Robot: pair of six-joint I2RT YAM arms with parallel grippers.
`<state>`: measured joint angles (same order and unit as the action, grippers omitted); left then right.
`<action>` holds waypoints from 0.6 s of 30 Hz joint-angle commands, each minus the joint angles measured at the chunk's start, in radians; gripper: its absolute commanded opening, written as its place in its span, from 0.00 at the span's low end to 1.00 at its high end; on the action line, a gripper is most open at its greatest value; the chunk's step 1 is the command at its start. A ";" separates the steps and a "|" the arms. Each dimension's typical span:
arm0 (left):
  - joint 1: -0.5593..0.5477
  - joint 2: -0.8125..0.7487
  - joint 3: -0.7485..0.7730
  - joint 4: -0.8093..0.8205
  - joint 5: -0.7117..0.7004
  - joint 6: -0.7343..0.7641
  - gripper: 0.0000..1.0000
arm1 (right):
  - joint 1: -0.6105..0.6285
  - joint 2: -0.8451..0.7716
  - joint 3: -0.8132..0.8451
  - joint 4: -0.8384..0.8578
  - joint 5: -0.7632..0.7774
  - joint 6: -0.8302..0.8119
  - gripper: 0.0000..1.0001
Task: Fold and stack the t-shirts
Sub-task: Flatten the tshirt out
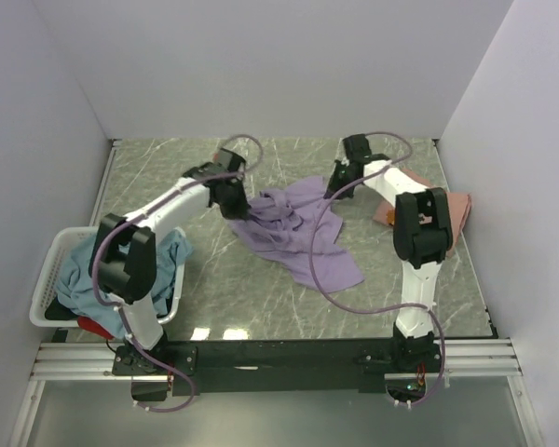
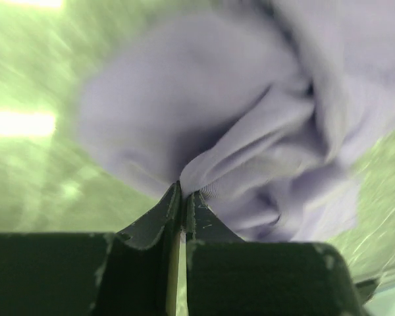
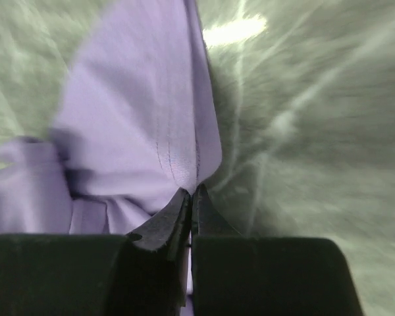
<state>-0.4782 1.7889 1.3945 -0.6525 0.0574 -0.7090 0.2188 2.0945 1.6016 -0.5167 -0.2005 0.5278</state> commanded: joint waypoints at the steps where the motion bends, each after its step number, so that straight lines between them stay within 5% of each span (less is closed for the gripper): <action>1: 0.108 -0.095 0.099 0.022 0.015 0.063 0.00 | -0.094 -0.195 0.089 -0.058 -0.014 0.014 0.00; 12: 0.443 -0.230 0.136 0.011 0.188 0.091 0.00 | -0.165 -0.589 0.051 -0.203 0.090 -0.055 0.00; 18: 0.475 -0.204 0.283 -0.033 0.242 0.155 0.00 | -0.167 -0.778 0.029 -0.223 0.199 -0.074 0.00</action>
<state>-0.0010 1.5917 1.5738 -0.6853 0.2245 -0.6121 0.0563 1.3994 1.6325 -0.7078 -0.0879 0.4866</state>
